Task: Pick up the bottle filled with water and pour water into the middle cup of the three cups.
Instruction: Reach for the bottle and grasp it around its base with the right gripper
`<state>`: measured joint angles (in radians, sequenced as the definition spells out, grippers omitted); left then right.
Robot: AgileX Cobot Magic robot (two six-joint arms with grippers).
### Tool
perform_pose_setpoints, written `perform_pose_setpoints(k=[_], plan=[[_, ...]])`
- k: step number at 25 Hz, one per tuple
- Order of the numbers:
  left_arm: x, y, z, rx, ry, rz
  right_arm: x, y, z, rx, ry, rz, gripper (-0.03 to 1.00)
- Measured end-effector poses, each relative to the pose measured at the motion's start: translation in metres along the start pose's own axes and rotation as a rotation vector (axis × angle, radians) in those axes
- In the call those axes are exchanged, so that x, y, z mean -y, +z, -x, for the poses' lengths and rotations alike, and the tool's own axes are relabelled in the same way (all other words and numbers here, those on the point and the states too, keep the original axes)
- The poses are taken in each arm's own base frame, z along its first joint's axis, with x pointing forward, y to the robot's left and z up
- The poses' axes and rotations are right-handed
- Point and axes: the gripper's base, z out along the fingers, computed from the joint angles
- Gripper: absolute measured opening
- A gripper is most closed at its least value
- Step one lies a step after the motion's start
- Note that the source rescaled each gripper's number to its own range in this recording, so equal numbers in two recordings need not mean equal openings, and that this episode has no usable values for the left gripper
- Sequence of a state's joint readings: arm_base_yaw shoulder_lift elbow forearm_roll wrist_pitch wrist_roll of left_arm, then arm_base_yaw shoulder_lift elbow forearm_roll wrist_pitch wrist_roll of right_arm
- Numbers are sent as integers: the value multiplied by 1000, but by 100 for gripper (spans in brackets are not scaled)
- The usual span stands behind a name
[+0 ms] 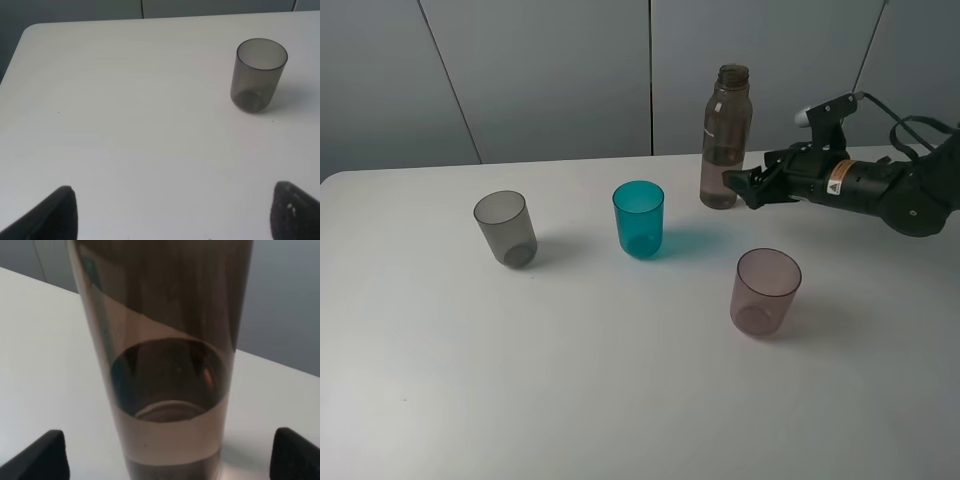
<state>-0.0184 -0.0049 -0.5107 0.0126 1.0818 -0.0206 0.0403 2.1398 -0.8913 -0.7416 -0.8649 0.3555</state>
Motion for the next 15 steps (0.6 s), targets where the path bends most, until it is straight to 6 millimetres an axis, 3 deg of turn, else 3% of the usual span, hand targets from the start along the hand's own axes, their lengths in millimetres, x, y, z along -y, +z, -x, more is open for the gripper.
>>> perform_pose_setpoints(k=[15], plan=[[0,0,0,0,-2,0,10,18,6,43,-34,12,90]])
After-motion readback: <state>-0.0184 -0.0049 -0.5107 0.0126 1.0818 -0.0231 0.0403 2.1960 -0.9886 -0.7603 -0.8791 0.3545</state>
